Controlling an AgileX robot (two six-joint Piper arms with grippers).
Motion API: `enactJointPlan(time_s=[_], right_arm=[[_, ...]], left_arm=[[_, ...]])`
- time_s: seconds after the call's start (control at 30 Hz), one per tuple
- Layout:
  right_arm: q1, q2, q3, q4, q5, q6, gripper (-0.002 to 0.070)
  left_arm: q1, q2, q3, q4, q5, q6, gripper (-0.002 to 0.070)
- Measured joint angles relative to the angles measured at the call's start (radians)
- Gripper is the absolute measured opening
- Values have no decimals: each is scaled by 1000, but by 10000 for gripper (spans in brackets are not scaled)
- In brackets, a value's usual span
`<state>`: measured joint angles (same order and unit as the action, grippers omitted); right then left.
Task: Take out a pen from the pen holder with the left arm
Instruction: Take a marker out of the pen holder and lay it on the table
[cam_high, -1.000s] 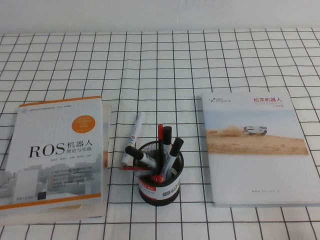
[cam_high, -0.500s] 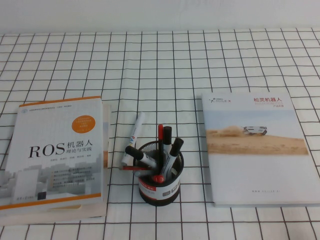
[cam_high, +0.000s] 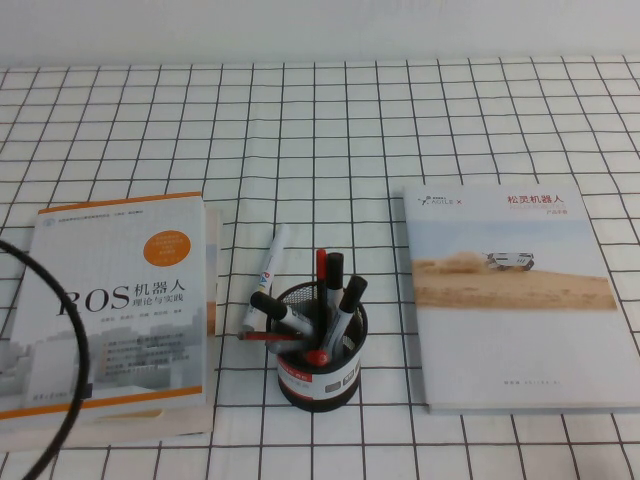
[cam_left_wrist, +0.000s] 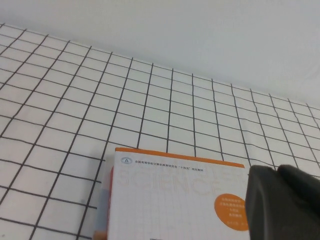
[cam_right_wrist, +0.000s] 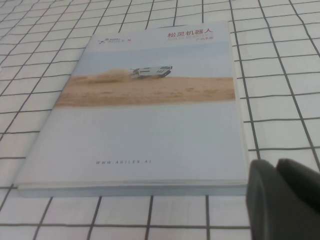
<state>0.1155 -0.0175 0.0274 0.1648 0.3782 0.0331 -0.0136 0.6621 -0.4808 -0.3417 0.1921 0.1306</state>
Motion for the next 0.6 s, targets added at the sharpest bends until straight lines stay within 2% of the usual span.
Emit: enactJointPlan(time_s=[0.1, 0.17, 0.47, 0.6], right_arm=[[0, 0, 0, 0, 0, 0, -13], [0, 0, 0, 0, 0, 0, -13], [0, 0, 0, 0, 0, 0, -13], [0, 0, 0, 0, 0, 0, -13]], left_arm=[[-10, 77, -20, -33, -56, 34, -2], [-47, 115, -25, -40, -98, 55, -2], [-362, 232, 6, -48, -321, 71, -2], [-513, 279, 101, -14, -544, -47, -2]])
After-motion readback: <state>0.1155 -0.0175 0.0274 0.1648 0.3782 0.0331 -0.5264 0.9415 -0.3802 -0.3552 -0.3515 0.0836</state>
